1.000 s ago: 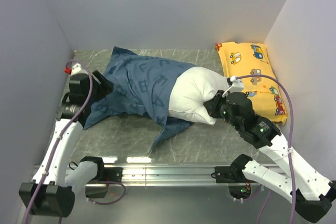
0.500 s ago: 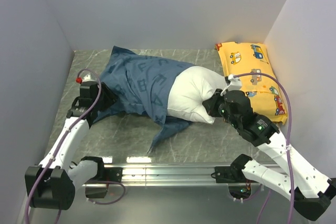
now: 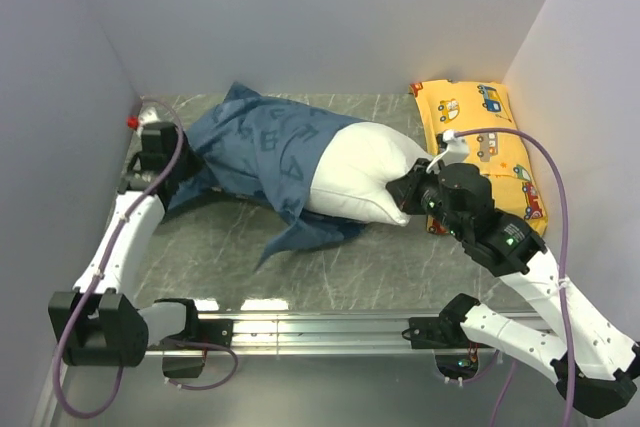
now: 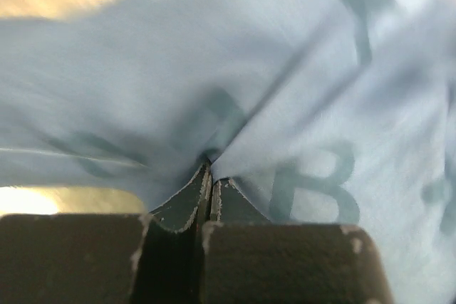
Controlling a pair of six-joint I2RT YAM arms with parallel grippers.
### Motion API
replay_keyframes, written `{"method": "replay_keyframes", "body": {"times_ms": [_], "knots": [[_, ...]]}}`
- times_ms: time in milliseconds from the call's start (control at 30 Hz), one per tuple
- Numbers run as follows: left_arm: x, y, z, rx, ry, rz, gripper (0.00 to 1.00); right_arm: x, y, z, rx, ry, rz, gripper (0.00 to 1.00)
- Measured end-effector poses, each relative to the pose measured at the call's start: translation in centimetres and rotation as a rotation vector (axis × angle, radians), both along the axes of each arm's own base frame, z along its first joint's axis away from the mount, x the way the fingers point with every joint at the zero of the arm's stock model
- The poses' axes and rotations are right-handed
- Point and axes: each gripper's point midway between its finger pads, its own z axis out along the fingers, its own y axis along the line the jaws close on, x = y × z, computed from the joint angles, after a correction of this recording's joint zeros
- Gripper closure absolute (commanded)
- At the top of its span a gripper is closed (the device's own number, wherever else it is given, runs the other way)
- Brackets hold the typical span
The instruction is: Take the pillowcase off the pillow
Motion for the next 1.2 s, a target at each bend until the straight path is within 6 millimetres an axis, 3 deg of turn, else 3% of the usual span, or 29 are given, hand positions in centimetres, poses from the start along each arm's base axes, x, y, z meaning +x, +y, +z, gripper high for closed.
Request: {"method": "replay_keyframes", "body": {"times_ms": [133,267,400,633,700,800,933,1033,1133,1200], "knots": [[3.2,5.4,3.2,0.052,-0.041,0.162,1.00,-0.3,-0.6,2.2,0.008,-0.025,-0.012,1.00],[5.9,8.9,3.3,0.050,0.001,0.240,1.00,-0.5,-0.9,4.9,0.049,-0.062,-0.012,1.00],[7.5,9.7,2.0,0.000,0.055,0.243,1.00,-0.6,-1.0,5.4,0.061,-0.060,-0.003,1.00],[10.0,8.9,0.6,-0.068,0.134,0.209,1.00,-1.0,-0.9,4.5,0.066,-0.035,0.017,1.00],[10.1,9.0,0.7,-0.076,0.133,0.206,1.00,-1.4,-0.5,3.0,0.078,-0.018,0.042,1.00],[9.8,9.7,1.1,-0.076,0.122,0.221,0.94,-1.7,0.1,-1.2,0.078,0.035,0.069,1.00],[8.3,11.1,2.9,-0.051,0.082,0.260,0.60,-2.7,1.0,-10.0,0.035,0.178,0.094,1.00],[6.7,11.7,6.3,-0.017,-0.003,0.281,0.43,-4.3,2.0,-14.5,0.018,0.250,0.137,1.00],[5.8,12.1,11.8,0.028,-0.167,0.298,0.36,-5.5,2.5,-16.1,0.013,0.277,0.166,1.00],[5.4,11.3,15.4,0.068,-0.251,0.286,0.34,-6.0,2.6,-16.6,0.018,0.281,0.175,1.00]]}}
